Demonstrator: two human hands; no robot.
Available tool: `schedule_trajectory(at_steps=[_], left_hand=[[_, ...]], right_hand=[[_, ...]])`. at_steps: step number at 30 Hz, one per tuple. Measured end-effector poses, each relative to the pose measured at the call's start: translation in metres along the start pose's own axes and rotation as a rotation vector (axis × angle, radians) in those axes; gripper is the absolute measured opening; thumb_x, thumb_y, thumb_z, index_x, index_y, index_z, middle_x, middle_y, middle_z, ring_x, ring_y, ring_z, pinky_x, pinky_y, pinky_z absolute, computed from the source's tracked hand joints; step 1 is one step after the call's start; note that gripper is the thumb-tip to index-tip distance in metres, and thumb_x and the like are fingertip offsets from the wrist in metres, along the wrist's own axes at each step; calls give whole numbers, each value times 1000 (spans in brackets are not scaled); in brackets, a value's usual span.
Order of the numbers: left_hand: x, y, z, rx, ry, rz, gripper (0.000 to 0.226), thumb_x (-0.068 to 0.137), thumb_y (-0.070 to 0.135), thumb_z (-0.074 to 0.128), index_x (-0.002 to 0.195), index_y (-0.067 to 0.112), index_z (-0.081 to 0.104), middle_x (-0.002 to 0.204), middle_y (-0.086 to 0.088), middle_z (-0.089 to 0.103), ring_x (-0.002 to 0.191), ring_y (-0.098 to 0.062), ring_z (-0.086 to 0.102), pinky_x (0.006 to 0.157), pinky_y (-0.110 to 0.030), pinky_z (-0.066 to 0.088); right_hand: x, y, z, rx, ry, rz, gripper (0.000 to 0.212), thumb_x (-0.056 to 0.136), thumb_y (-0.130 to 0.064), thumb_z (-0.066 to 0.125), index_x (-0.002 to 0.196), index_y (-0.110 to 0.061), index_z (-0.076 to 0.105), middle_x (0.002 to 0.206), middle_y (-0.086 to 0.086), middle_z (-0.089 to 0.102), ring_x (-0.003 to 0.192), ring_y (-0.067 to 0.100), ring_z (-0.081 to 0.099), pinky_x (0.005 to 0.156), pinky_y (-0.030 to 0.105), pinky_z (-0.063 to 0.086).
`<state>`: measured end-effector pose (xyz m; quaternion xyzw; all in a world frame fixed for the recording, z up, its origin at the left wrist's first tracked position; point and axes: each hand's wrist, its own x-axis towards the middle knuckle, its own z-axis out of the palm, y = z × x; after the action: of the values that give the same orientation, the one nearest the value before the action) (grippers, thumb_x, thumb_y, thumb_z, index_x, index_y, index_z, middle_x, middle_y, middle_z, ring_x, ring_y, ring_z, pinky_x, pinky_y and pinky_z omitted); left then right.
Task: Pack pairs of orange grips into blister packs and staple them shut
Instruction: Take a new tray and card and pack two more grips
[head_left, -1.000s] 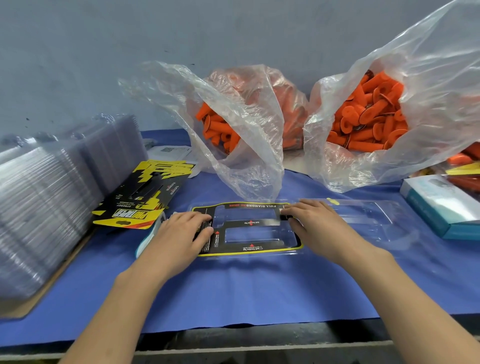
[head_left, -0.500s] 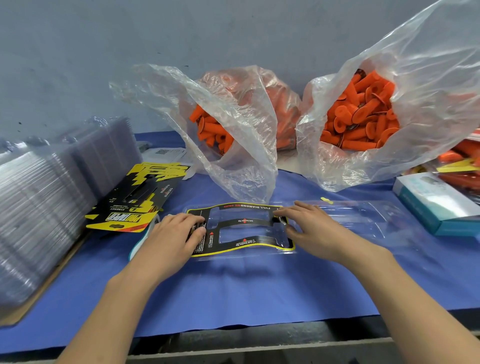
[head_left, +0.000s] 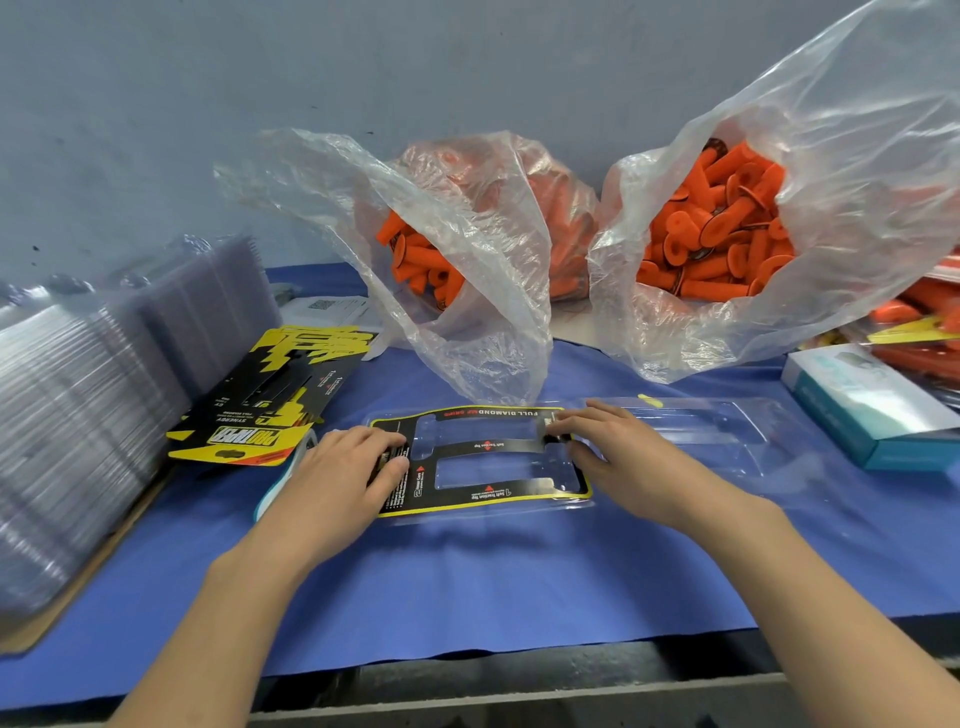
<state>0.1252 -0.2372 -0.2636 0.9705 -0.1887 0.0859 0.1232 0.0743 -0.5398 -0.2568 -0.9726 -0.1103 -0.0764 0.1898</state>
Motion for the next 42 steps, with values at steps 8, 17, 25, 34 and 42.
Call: schedule_trajectory(at_steps=[8,17,25,34,42], left_hand=[[2,11,-13,-211,203,63,33,100,34,48,129,24,59,134,4,53,124,-14,42,108,-32,33],[69,104,-53,-480,399,193,23,101,17,49,118,20,63,113,8,62,95,1,55,87,-12,42],[181,260,-4,-565,30,398,27,97,8,46,111,7,69,101,-2,68,90,-14,59,75,-12,43],[345,332,69,-430,10,96,49,97,24,49,142,9,39,144,-20,41,127,-37,46,103,-41,42],[423,349,77,-234,121,144,37,97,19,53,131,7,47,130,-17,57,118,-37,54,86,-38,42]], right_hand=[[3,-1,-8,61,109,-17,31,104,-23,45,131,-24,60,130,-10,59,129,18,43,103,23,31],[33,14,-40,245,233,89,34,102,-22,44,133,-27,59,133,-5,59,120,17,50,87,25,36],[34,73,-67,712,593,411,38,99,-18,43,134,-26,56,125,-3,64,113,13,57,90,27,45],[51,130,-93,1182,711,626,19,97,-21,49,101,-33,63,111,-3,68,107,21,63,101,46,50],[57,151,-106,1266,713,559,20,98,-20,48,91,-32,63,105,-2,70,103,20,64,100,43,50]])
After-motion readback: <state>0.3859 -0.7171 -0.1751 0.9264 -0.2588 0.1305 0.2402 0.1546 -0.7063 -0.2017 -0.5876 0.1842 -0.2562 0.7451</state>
